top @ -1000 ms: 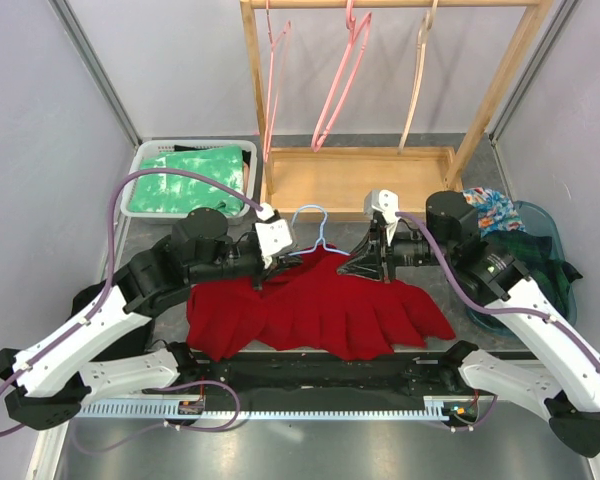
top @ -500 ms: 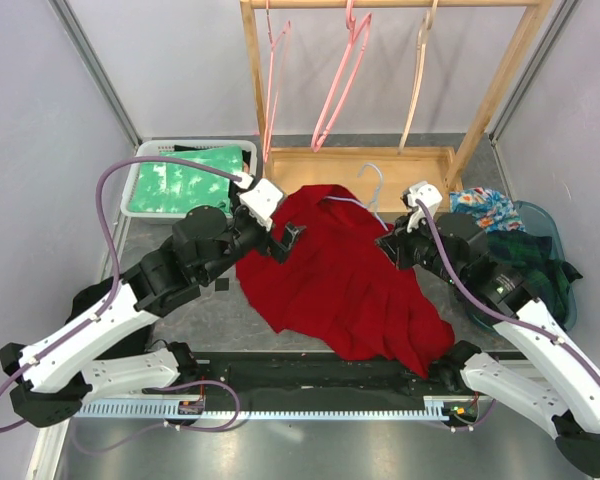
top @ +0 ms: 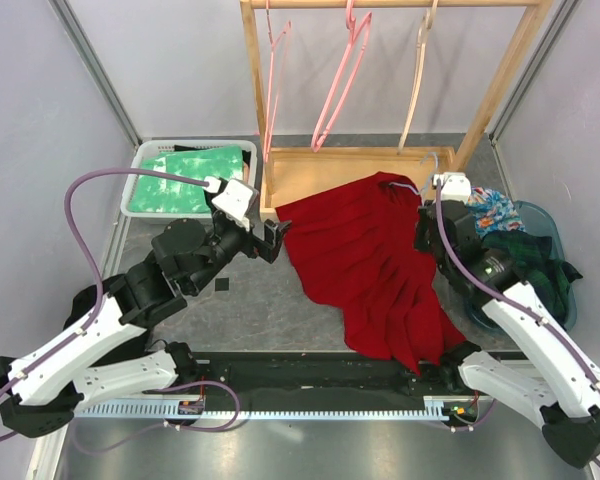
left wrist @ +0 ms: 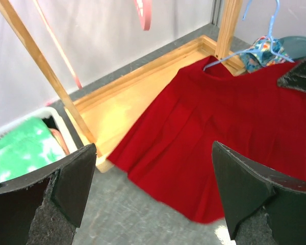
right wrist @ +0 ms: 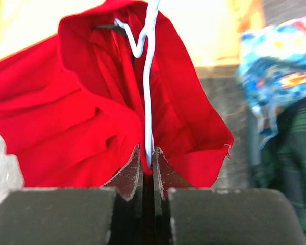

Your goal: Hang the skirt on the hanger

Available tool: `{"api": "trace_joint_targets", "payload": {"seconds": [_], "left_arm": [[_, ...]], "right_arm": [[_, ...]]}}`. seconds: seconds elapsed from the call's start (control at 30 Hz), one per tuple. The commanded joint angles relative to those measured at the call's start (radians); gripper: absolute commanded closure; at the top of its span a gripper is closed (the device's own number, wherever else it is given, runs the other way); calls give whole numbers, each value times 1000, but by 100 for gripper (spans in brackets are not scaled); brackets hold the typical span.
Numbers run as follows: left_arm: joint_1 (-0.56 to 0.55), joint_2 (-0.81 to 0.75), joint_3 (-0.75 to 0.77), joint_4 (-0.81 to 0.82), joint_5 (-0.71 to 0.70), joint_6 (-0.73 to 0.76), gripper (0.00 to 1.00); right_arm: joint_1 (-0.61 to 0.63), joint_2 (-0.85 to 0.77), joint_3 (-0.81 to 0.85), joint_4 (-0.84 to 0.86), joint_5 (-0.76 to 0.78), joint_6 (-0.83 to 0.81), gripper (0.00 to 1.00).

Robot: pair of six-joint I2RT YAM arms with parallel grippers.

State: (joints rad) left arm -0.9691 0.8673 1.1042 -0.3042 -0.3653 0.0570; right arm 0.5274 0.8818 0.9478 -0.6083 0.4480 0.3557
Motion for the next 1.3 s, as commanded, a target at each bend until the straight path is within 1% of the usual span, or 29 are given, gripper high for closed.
{"api": "trace_joint_targets", "payload": {"seconds": [0.0, 0.03, 0.1, 0.13, 0.2, 0.23, 0.33, 0.5, 0.77, 0.93, 0.97, 1.07, 1.1, 1.17, 1.27], "left_arm": [[-3, -24, -35, 1, -6, -143, 1], [-3, -25, -46, -18, 2, -160, 0], [-3, -28, -55, -35, 5, -209, 1], [-2, -31, -69, -45, 6, -223, 1], [-3, -36, -82, -56, 19, -250, 1], [-3, -39, -99, -58, 22, -256, 1], [-2, -45, -121, -65, 20, -264, 1], [-2, -44, -126, -78, 20, -263, 1], [-3, -51, -135, -82, 11, -260, 1], [-3, -48, -136, -82, 6, -250, 1], [-2, -47, -133, -82, 6, -250, 1], [-3, -45, -136, -84, 3, -252, 1], [-3, -45, -136, -85, 0, -253, 1], [-3, -45, -141, -84, -6, -256, 1], [-3, -40, -144, -84, -12, -260, 1]], "right_arm": [[-56, 63, 196, 87, 135, -7, 100], [-67, 81, 251, 90, 135, -18, 100], [-98, 134, 311, 100, 141, -55, 100], [-105, 153, 377, 102, 144, -66, 100], [-135, 206, 436, 117, 140, -104, 100], [-144, 239, 497, 126, 147, -116, 100], [-170, 301, 607, 154, 144, -173, 100], [-217, 370, 750, 214, 129, -263, 100], [-325, 488, 887, 274, 38, -311, 100], [-359, 545, 930, 367, -20, -333, 100], [-365, 558, 960, 374, -38, -330, 100], [-392, 611, 1011, 377, -118, -313, 100], [-402, 621, 1011, 392, -182, -308, 100], [-425, 623, 1005, 418, -224, -291, 100], [-474, 634, 1017, 430, -331, -247, 100]]}}
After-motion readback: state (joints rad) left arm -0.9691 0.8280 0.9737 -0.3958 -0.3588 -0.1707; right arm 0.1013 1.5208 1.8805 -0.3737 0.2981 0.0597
